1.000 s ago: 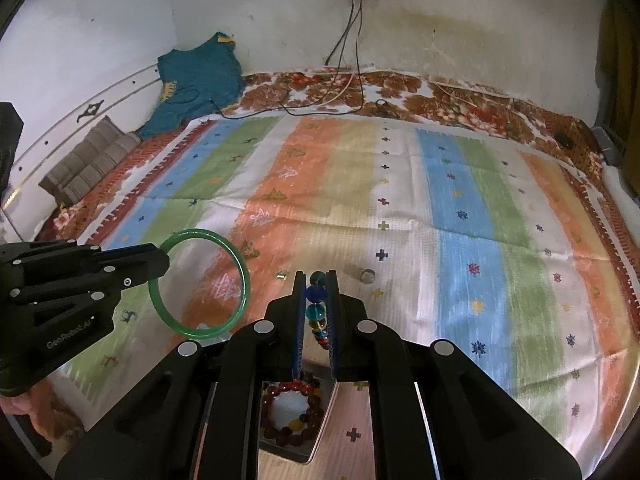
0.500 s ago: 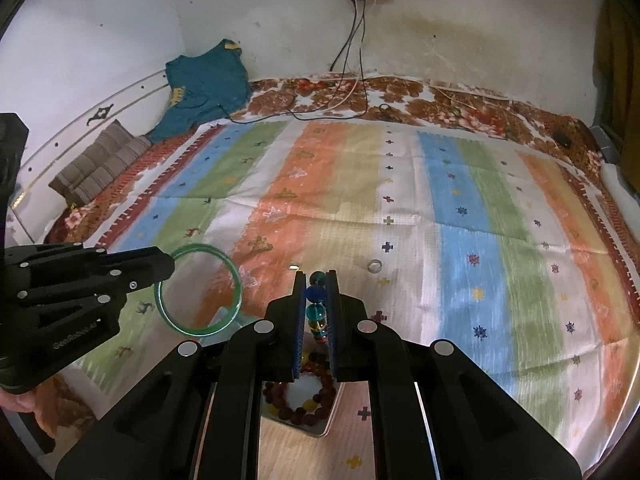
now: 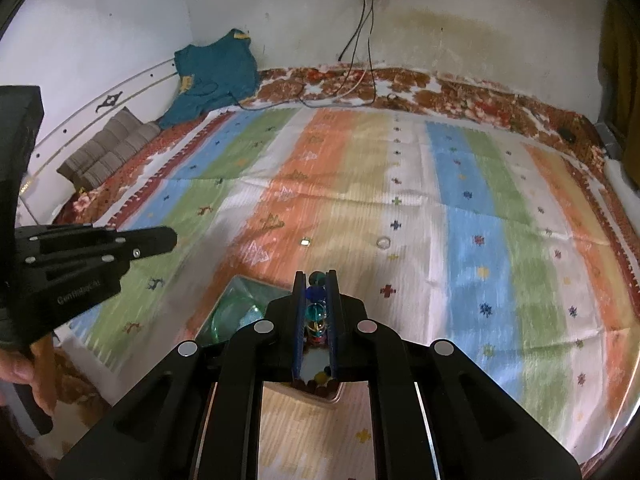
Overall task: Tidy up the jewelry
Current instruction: 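Open both tools to drop the bracelets into the tin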
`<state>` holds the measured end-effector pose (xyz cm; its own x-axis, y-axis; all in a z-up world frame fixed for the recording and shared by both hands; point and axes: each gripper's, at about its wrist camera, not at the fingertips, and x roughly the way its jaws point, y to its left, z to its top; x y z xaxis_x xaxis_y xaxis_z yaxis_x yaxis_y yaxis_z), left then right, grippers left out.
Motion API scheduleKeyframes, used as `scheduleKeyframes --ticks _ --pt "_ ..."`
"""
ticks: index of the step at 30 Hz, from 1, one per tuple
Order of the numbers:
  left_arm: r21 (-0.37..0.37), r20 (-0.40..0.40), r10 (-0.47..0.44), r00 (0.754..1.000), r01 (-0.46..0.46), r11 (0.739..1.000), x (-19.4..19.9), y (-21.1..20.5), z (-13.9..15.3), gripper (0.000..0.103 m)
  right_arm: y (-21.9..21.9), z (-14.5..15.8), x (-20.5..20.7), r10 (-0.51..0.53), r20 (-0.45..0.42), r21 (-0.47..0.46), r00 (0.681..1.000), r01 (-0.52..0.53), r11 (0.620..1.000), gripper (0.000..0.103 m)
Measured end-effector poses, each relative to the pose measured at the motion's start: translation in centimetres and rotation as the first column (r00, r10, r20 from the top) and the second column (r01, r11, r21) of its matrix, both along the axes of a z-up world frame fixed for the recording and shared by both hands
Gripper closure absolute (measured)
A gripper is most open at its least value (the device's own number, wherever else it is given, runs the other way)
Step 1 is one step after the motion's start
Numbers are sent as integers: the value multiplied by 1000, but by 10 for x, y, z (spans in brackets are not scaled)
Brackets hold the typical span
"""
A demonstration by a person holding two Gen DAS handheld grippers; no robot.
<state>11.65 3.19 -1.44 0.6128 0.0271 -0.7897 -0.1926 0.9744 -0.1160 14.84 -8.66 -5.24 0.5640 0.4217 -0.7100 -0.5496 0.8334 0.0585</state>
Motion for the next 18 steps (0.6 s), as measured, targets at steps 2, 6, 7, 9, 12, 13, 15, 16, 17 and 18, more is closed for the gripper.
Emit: scheduleKeyframes --ticks 2,6,7,9,12,13,15,16,17,18 --pt "5 -3 2 1000 -2 1000 0 0 0 102 -1 -3 2 -7 -27 -4 1000 7 1000 92" --pt "4 -8 8 1000 -8 1000 0 1 0 101 -2 -6 4 -37 -27 -22 999 37 999 66" --pt "5 -7 8 1000 -8 1000 0 1 0 101 -3 -7 5 -44 -28 -26 999 43 999 66" --pt "5 -4 9 1000 -9 1000 0 1 0 101 -4 -8 7 -49 -38 -29 998 48 998 66" --pt "5 -7 9 1000 -9 1000 0 1 0 101 -5 -10 9 -59 -48 -35 997 57 998 64" --pt "5 -8 9 1000 -9 1000 0 1 0 98 -6 -11 9 -62 -50 -37 997 60 998 63" --pt "4 -12 10 1000 -10 1000 1 2 0 93 -6 -12 11 -68 -56 -40 996 65 997 61" --pt "4 -14 12 1000 -12 1000 1 3 0 91 -6 -12 12 -70 -58 -41 996 68 997 60" --pt "4 -15 12 1000 -12 1000 3 3 0 90 -6 -13 14 -76 -64 -43 995 73 996 60" --pt "5 -16 12 1000 -12 1000 3 4 0 87 -7 -13 15 -80 -69 -45 994 77 996 60"
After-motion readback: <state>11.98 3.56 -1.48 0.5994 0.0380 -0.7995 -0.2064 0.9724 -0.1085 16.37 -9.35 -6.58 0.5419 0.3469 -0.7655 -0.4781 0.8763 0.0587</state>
